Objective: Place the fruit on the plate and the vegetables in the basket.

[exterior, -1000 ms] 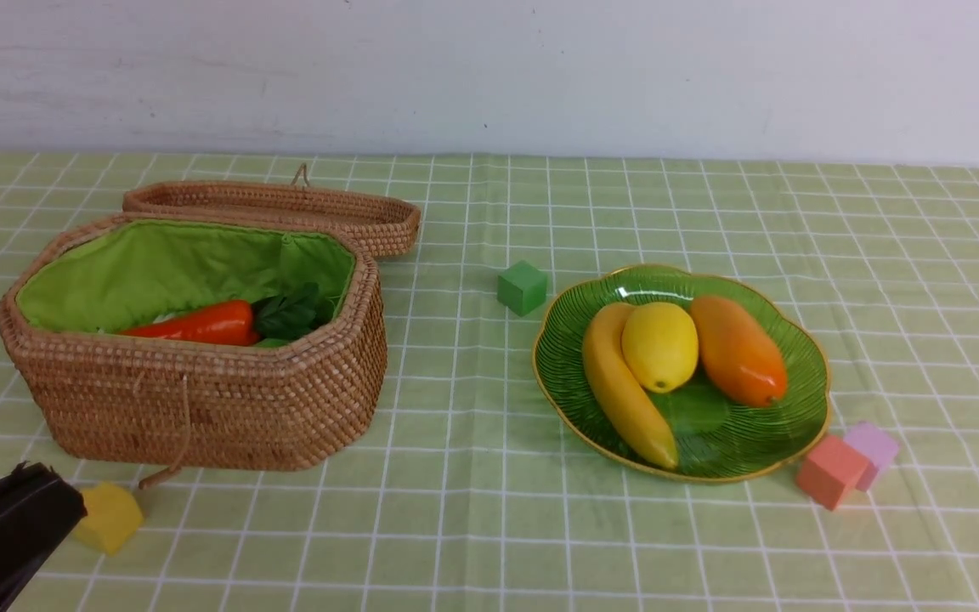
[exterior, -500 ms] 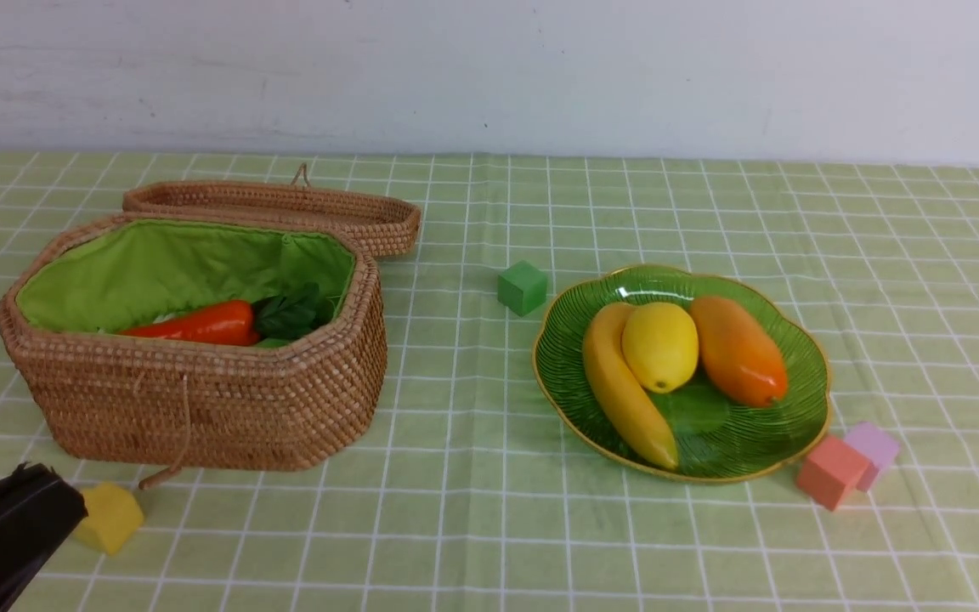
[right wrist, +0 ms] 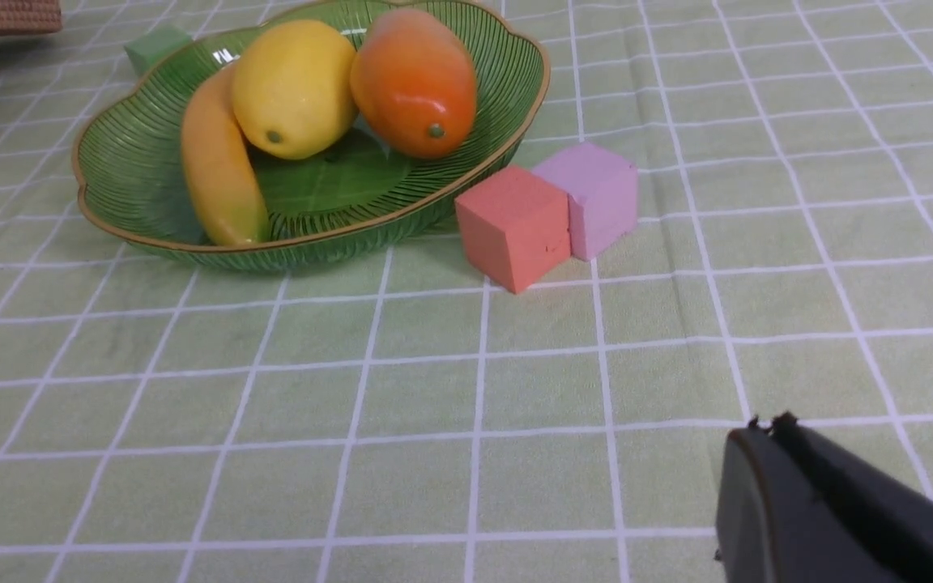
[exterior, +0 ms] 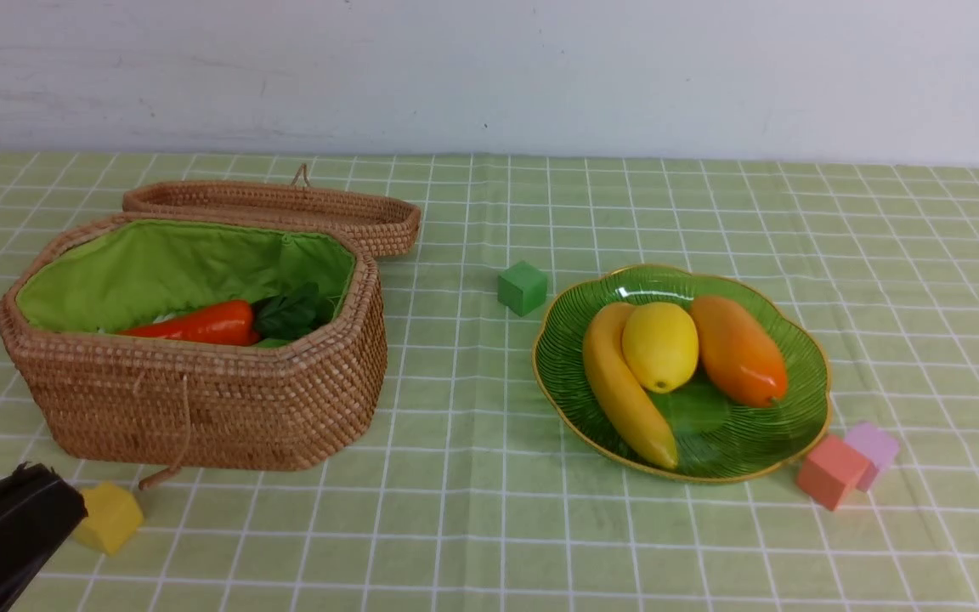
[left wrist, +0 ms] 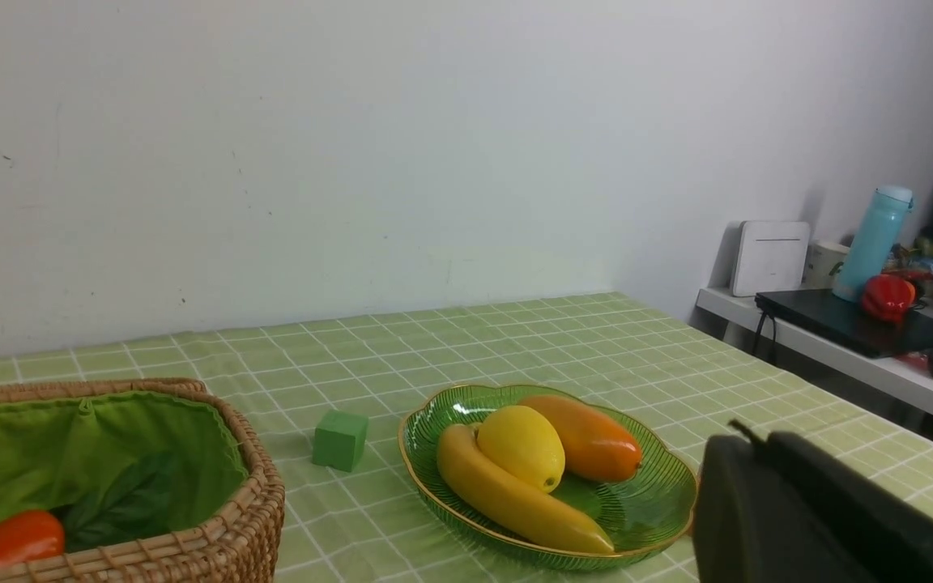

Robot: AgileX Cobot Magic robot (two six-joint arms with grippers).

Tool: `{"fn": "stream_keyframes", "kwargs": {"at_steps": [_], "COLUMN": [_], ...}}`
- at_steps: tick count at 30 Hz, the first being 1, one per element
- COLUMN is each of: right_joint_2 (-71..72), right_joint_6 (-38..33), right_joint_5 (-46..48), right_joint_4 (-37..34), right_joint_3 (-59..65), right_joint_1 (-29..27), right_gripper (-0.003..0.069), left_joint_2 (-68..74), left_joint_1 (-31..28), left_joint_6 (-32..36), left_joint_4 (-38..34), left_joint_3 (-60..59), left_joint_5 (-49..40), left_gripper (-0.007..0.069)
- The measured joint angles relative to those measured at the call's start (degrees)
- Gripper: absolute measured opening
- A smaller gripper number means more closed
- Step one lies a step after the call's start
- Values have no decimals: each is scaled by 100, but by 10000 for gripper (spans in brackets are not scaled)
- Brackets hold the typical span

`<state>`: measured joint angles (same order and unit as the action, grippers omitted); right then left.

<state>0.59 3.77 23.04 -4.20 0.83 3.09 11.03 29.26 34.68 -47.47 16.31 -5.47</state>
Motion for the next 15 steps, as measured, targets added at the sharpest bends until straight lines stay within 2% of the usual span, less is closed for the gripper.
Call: {"fn": "stream_keyframes", "kwargs": {"at_steps": [6,9,13,15], "right_joint_2": [0,0,0,0], "right_joint_6": [-5,-17,-23,-23], "right_joint_5": [-8,-8,-8,-8], "right_joint_4": [-10,-10,-10,-10], "right_joint_3": [0,0,4,4], "right_joint_1": [0,0,0,0], "right_gripper": [-4,-1,2,4], "left_joint_2": [0,0,-13,-69], "left_joint_1": [0,-55,-709,-1177], "left_joint_6": [0,0,-331,-794], "left_joint_4": [-1,30,593,1128], "left_joint_3": [-7,-90,-302,-409], "left_joint_5": [66,351,514,397], "left_gripper": [12,-13,-13,-13]}}
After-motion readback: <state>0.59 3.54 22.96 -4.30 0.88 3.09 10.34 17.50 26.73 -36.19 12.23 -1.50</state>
